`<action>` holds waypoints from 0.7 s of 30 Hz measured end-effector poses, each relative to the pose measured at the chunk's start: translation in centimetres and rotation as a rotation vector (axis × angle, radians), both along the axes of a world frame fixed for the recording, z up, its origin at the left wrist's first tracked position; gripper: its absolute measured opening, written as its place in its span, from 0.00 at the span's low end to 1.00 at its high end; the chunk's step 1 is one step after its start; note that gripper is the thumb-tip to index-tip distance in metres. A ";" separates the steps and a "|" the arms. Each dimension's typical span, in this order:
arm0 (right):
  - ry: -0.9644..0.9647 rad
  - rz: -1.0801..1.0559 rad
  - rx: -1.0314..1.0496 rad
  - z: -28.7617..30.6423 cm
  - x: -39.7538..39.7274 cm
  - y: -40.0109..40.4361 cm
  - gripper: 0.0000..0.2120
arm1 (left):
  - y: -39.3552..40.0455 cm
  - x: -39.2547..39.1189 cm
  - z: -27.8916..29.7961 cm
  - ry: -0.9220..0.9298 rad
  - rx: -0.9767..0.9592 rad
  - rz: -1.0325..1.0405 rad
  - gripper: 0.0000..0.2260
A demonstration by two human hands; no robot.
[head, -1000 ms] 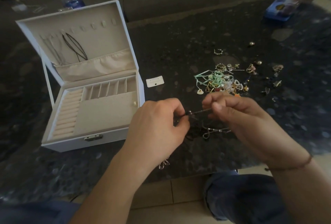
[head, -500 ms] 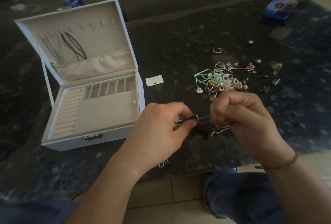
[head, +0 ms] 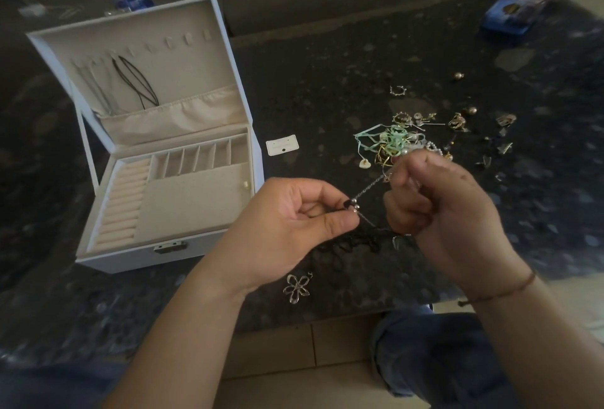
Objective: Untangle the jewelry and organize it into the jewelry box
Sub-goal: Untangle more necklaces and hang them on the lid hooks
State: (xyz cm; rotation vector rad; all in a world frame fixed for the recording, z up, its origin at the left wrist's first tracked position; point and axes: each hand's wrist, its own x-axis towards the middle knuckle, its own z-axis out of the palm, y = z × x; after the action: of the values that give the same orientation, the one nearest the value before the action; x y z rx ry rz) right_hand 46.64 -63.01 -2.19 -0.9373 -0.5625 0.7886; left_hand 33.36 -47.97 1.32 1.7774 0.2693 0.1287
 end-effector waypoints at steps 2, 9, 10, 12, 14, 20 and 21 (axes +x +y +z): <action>-0.023 -0.019 -0.051 0.2 -0.1 0.0 0.11 | 0.1 0.0 0.0 0.040 0.078 -0.034 0.05; -0.207 0.093 -0.069 0.5 -0.5 -0.1 0.11 | -0.3 0.1 0.4 0.280 0.437 -0.131 0.05; -0.266 0.135 -0.085 0.6 -0.5 -0.1 0.12 | -0.3 0.2 0.3 0.306 0.500 -0.125 0.06; -0.391 0.204 -0.140 0.7 -0.5 -0.3 0.11 | -0.3 0.4 0.1 0.340 0.585 -0.114 0.08; -0.436 0.260 -0.160 0.8 -0.3 -0.6 0.10 | -0.2 0.4 0.0 0.353 0.627 -0.100 0.06; -0.309 0.219 -0.037 0.6 0.4 -1.0 0.11 | 0.7 0.4 -1.0 0.259 0.475 0.064 0.06; -0.242 0.194 -0.001 0.6 0.6 -1.1 0.13 | 0.9 0.5 -1.1 0.223 0.410 0.112 0.05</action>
State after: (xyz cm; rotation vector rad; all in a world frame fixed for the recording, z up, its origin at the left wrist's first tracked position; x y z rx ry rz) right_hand 47.26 -64.10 -1.56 -0.9958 -0.8743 0.8543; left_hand 33.83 -47.02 0.19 2.1880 0.5335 0.0676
